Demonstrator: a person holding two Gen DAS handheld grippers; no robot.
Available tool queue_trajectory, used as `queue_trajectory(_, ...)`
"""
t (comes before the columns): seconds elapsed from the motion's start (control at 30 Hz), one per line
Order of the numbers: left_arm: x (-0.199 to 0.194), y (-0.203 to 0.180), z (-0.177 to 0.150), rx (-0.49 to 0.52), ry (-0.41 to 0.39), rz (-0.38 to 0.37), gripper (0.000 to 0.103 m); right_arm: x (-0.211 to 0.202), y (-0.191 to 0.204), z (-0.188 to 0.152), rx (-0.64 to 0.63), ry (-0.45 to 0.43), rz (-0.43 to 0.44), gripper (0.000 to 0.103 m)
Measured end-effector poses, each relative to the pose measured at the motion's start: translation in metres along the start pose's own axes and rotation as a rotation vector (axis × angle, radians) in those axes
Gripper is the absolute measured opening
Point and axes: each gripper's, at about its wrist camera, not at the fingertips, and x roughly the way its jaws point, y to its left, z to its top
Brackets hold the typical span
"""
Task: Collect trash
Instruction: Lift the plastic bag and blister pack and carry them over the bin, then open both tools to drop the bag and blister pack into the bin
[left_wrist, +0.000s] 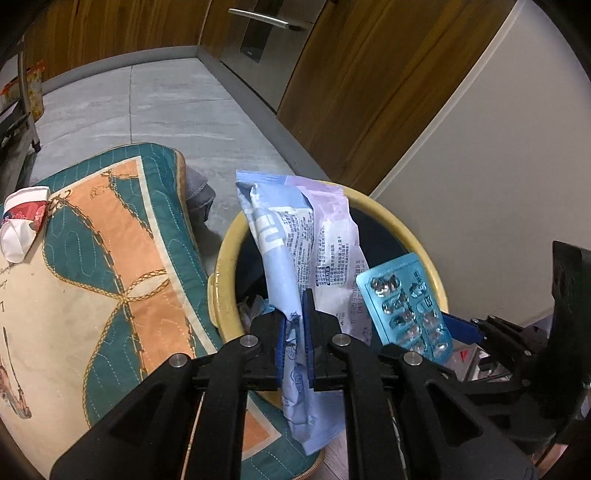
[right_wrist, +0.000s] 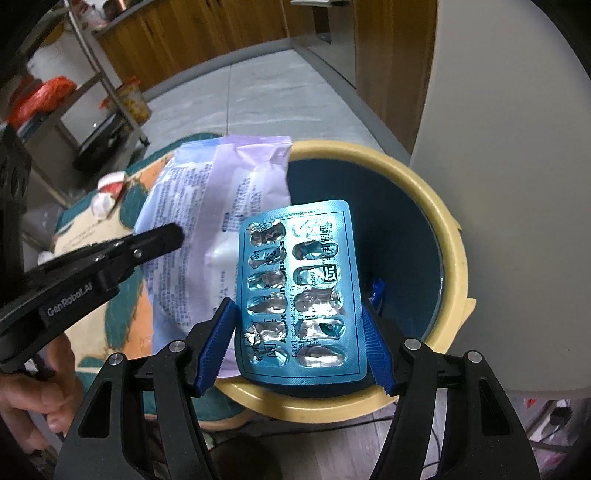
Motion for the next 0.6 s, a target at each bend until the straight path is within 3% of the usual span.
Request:
queue_trajectory(0.2, 0.002, 0.003, 0.000, -0.005, 0.008, 0.010, 0.013, 0.002, -0.002, -0.001, -0.003, 0.010, -0.006, 0.067)
queue_trajectory(0.37, -0.008, 0.010, 0.004, -0.048, -0.019, -0.026, 0.042, 0.002, -0.006, -0.004, -0.001, 0.018, -0.007, 0.067)
queue_trajectory(0.6, -0.020, 0.016, 0.010, -0.066, -0.051, -0.033, 0.049, 0.002, -0.011, -0.004, 0.003, 0.018, -0.007, 0.067)
